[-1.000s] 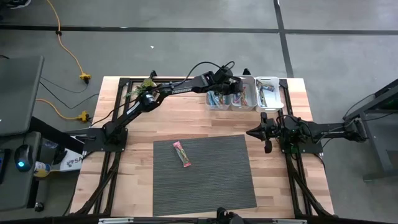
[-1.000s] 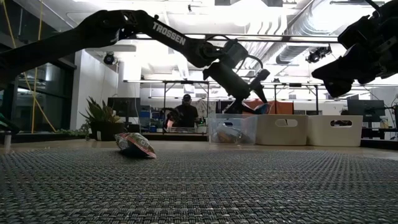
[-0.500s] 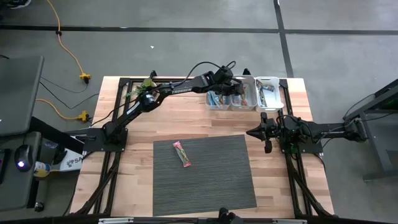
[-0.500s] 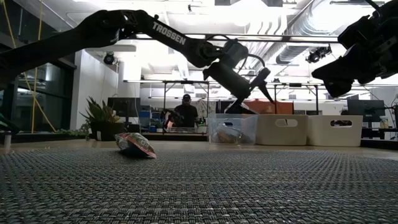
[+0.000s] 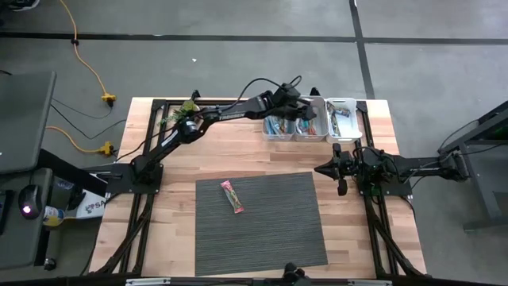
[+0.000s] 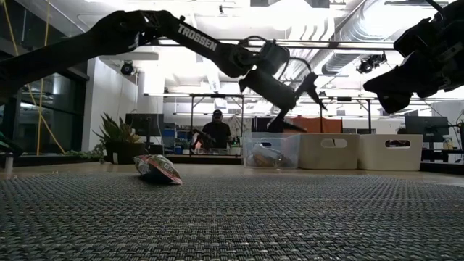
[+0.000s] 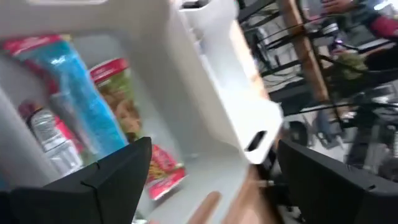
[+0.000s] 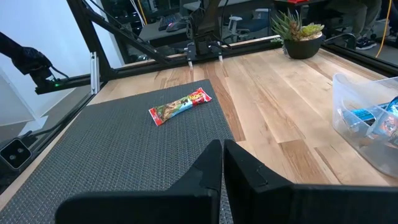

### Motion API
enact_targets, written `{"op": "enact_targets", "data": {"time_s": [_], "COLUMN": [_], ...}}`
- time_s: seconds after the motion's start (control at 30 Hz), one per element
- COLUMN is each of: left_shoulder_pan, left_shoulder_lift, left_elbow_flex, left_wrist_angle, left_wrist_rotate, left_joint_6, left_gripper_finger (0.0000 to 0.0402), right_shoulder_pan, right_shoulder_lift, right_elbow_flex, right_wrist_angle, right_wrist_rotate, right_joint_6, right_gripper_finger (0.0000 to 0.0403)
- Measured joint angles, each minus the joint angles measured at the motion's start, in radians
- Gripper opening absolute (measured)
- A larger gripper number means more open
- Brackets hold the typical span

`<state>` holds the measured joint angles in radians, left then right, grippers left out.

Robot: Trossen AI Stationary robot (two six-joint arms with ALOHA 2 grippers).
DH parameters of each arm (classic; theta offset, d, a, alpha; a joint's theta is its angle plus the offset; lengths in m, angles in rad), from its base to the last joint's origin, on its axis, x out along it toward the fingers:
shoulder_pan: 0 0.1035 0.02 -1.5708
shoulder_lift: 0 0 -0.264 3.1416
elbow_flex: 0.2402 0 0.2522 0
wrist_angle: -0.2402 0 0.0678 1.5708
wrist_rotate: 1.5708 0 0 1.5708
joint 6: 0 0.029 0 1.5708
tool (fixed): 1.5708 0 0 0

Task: Pick and place Granola Bars by type
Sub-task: Put the red granola bar into the gray bin

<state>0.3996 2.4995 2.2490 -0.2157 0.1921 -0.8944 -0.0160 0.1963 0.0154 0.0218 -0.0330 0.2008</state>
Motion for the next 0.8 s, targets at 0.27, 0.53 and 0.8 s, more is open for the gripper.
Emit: {"op": "enact_targets", "data": {"time_s": [0.27,0.53,0.8], "left_shoulder_pan": [0.033,0.065,0.017], "left_shoulder_lift": [-0.043,-0.258,-0.492], "left_elbow_flex": [0.11,0.089,0.09], "left_wrist_angle": [-0.021,-0.249,-0.706], "left_wrist_rotate": [0.074,0.119,-0.212], "left_joint_6": [0.042,0.085,0.167], "left_gripper_finger": [0.0342,0.0342,0.0342], "right_shoulder_pan": [0.0,0.0,0.0], "right_shoulder_lift": [0.0,0.0,0.0], "right_elbow_flex": [0.0,0.0,0.0], "right_wrist_angle": [0.0,-0.001,-0.001], "right_wrist_rotate": [0.0,0.001,0.001], "right_joint_6": [0.0,0.0,0.0], "right_gripper_finger": [0.0,0.0,0.0]}}
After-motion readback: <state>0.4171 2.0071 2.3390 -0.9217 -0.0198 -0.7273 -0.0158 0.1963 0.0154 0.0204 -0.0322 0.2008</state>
